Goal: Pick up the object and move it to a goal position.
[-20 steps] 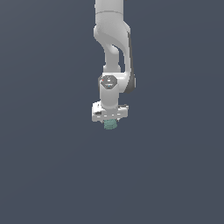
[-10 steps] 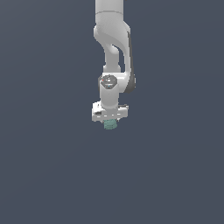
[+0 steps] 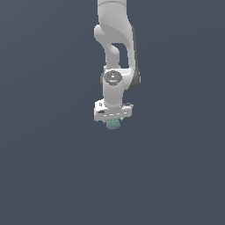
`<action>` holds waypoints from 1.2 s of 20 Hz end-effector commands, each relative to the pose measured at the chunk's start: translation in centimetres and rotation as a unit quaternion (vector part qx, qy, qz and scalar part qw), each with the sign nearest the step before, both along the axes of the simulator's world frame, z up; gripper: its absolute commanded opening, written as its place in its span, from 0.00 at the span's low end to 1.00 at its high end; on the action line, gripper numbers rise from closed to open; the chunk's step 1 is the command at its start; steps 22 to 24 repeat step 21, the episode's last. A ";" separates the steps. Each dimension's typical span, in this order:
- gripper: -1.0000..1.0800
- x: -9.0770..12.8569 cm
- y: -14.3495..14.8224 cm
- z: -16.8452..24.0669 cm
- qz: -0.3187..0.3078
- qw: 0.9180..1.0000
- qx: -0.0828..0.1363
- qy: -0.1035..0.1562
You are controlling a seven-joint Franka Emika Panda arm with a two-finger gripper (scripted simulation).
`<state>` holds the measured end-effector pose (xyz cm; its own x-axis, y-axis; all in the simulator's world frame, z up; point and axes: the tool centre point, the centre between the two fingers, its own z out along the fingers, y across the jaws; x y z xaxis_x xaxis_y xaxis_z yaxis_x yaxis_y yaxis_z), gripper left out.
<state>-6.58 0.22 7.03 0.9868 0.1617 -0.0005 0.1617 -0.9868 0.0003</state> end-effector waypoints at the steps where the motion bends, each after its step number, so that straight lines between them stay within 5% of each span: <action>1: 0.00 0.7 0.7 1.5 0.000 1.000 0.000 0.000; 13: 0.00 4.3 4.7 9.1 0.001 1.000 0.000 0.000; 24: 0.00 5.2 5.4 10.5 0.001 1.000 0.000 0.000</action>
